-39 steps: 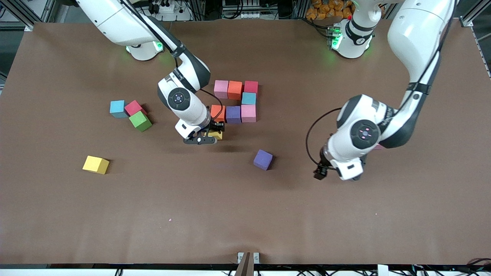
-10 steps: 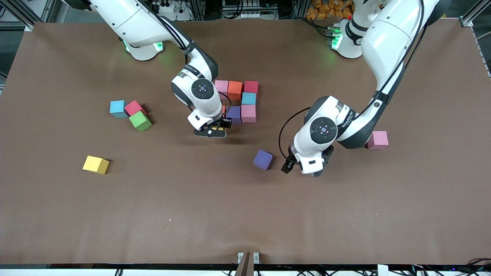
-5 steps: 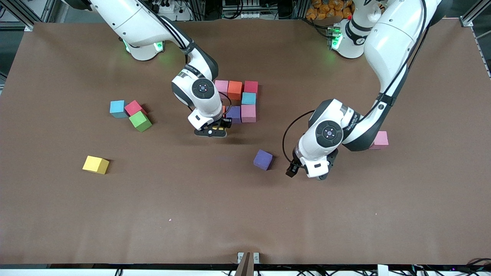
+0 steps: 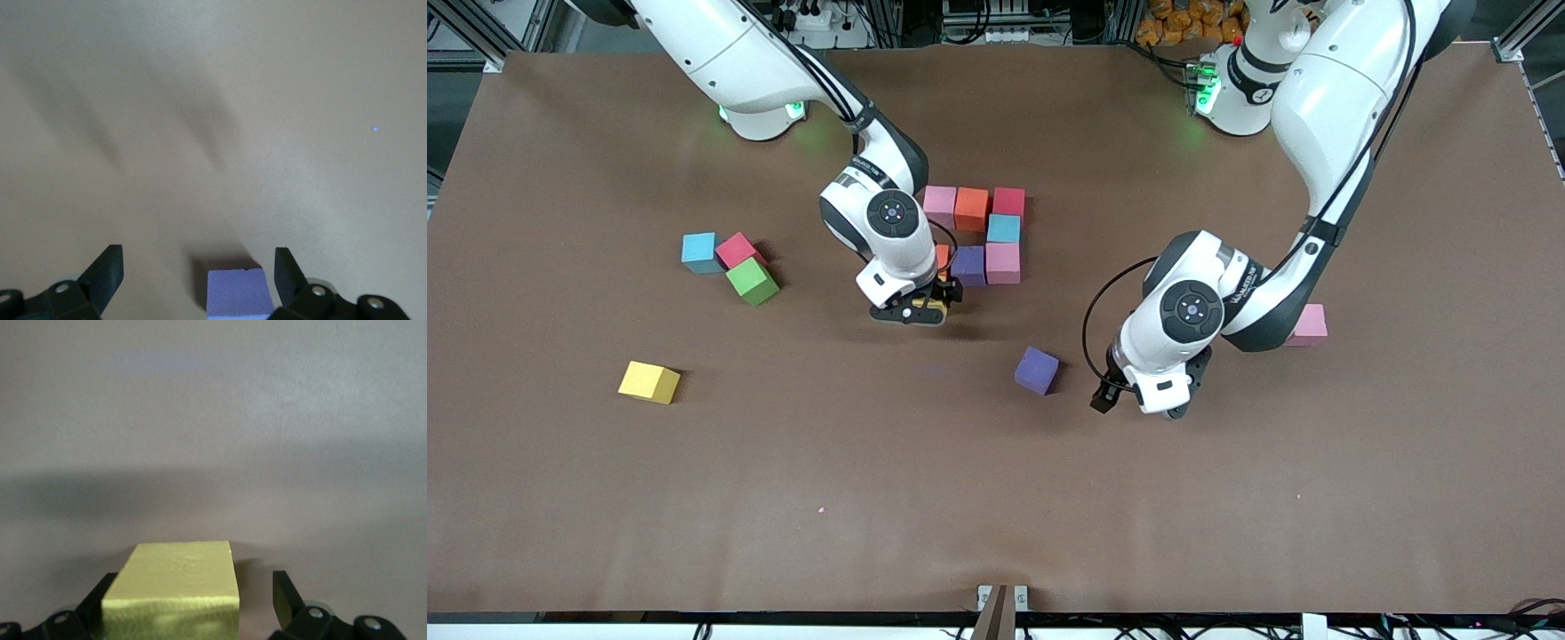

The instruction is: Form number 2 with 11 blocks

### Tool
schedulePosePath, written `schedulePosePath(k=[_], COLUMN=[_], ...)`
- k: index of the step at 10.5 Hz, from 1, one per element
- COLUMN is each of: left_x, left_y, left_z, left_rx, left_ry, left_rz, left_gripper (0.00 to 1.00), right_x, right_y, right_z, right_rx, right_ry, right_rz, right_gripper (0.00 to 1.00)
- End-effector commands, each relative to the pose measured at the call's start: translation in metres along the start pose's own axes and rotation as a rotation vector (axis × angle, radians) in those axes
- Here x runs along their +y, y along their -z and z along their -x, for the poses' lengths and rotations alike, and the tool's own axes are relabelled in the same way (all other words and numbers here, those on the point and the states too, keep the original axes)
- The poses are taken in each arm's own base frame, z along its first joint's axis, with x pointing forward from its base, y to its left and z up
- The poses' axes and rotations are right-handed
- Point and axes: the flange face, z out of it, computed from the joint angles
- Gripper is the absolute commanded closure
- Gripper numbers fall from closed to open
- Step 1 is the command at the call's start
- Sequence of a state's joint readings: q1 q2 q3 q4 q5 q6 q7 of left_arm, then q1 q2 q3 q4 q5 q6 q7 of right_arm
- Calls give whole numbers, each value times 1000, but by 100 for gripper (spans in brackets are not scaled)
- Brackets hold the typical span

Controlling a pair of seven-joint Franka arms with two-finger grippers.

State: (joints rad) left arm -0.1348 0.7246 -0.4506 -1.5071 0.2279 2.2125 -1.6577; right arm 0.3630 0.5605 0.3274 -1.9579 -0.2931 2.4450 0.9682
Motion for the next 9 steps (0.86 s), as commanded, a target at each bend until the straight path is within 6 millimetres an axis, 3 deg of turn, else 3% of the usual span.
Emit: schedulePosePath(k=[1, 2, 3, 5, 7, 9], left_x=[19, 26, 29, 31, 26, 24], left_y=[-16, -26, -35, -55, -66, -72], left_z=[28, 46, 50, 82, 106, 111], left_rx=[-38, -41, -12, 27, 31, 31], left_ry=[44, 49, 61, 69, 62, 67], left_rz=[58, 62, 60, 92, 79, 65], left_gripper=[0, 0, 0, 0, 0, 0], right_x=[-5, -7, 0, 51, 107, 146], right_y=[41, 59, 75, 102, 104, 94], right_z=[-19, -25, -29, -60, -81, -76], right_rx=[3, -11, -2, -12, -38, -34], right_ry=[-58, -100, -89, -13, 119, 199], right_rz=[4, -35, -34, 9, 35, 45], right_gripper=[0, 0, 0, 0, 0, 0])
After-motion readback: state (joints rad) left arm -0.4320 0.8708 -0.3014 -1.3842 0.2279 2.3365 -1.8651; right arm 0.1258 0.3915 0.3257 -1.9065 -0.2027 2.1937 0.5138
